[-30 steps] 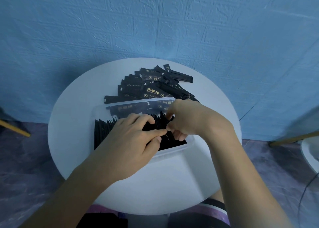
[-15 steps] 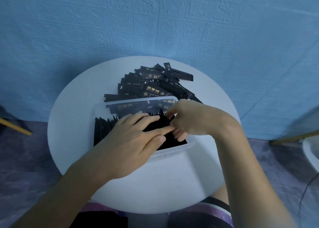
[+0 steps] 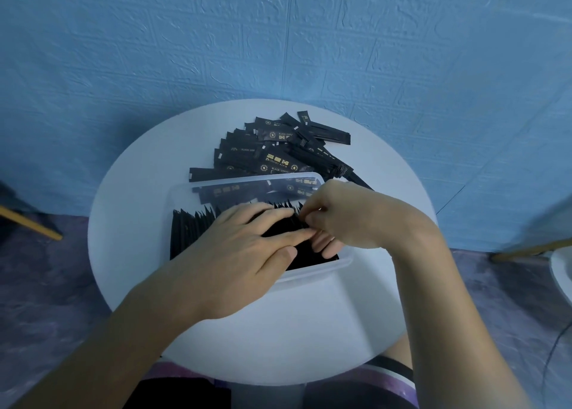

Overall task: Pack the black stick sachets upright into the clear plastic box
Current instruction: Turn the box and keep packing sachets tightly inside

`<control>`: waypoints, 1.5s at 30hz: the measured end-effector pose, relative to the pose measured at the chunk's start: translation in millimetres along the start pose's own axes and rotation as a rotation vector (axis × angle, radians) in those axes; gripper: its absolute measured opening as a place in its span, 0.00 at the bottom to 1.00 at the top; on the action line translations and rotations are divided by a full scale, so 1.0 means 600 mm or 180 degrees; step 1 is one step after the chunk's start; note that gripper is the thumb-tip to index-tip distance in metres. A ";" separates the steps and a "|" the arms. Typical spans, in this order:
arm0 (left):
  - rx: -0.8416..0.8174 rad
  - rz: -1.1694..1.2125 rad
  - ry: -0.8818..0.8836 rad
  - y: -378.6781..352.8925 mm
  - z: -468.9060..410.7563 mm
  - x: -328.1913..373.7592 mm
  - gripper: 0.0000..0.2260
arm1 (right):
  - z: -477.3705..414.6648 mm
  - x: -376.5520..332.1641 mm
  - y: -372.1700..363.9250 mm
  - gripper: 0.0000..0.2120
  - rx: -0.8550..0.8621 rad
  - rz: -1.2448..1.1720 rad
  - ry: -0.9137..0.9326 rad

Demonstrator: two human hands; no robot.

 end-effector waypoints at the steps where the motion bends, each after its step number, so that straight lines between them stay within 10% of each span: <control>1: 0.0004 -0.0008 -0.0005 0.002 -0.001 0.001 0.20 | -0.001 0.000 0.002 0.14 0.0031 -0.0162 0.0041; 13: -0.0596 0.0371 0.0215 -0.019 0.004 -0.019 0.24 | -0.047 0.084 0.129 0.06 0.1816 -0.1260 0.0445; 25: -0.0676 0.0443 0.0263 -0.020 0.003 -0.018 0.27 | -0.120 0.102 0.069 0.10 0.1425 0.0155 0.0298; 45: -0.0713 0.0507 0.0295 -0.018 0.002 -0.016 0.29 | -0.087 0.125 0.097 0.03 0.1422 -0.0241 0.0110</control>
Point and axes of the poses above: each hand's wrist, its own z-axis away from the middle knuckle, its own y-axis out of the back of the hand, x = y × z, the point moved 10 cm from there along -z, towards the middle knuckle, and after that the axes turned 1 degree about -y, right-handed, at the moved point
